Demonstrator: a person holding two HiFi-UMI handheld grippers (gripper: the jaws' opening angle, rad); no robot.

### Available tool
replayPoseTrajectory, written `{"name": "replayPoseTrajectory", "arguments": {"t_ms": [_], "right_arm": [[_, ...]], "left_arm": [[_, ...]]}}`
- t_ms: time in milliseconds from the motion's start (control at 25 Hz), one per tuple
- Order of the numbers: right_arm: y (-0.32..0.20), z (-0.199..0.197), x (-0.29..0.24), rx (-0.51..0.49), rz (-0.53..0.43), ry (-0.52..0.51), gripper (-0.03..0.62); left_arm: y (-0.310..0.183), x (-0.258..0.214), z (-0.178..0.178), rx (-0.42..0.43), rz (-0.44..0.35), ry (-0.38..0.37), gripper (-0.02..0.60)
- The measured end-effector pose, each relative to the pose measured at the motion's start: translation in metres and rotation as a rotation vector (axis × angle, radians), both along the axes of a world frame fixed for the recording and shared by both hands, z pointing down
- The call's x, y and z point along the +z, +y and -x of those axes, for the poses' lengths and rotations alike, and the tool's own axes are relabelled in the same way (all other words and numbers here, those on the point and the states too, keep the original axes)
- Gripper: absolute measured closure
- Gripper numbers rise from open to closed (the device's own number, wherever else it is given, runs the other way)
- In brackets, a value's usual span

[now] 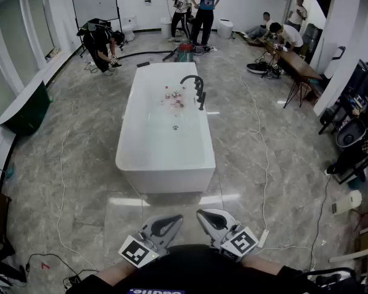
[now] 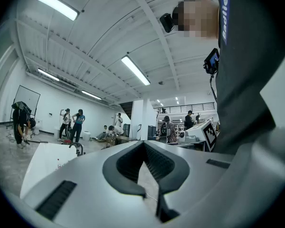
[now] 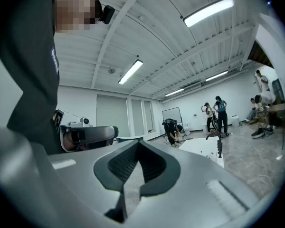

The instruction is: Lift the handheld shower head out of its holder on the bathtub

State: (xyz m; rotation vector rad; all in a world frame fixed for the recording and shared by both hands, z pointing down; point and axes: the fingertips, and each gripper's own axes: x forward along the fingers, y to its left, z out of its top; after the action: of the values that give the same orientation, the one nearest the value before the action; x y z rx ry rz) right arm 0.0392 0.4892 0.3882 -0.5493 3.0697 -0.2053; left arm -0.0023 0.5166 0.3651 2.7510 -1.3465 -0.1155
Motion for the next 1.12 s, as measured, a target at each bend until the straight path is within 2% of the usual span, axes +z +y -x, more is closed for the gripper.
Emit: {"name": "replayPoseTrajectory", "arguments": {"t_ms": [560, 800, 920, 1120], "right_arm": [[-0.022, 0.004, 0.010, -0.011, 0.024, -0.018, 0.592], [-0.040, -0.012, 0.006, -0.001, 0.009, -0.020, 0.592], [-0.051, -0.027, -0.002, 0.001, -0.010, -0.039, 0.592], [-0.068, -0.054, 0.012, -0.019, 0.012, -0.026, 0.592]], "left_arm": [[-0.023, 0.015, 0.003, -0.023, 0.025, 0.014, 0.577], [-0.040, 0.007, -0.005, -0.061, 0.016, 0.002, 0.577], [-0.048, 0.007, -0.018, -0.084, 0.007, -0.012, 0.577], [-0.061, 0.008, -0.039, -0.127, 0.006, -0.023, 0.577]]}}
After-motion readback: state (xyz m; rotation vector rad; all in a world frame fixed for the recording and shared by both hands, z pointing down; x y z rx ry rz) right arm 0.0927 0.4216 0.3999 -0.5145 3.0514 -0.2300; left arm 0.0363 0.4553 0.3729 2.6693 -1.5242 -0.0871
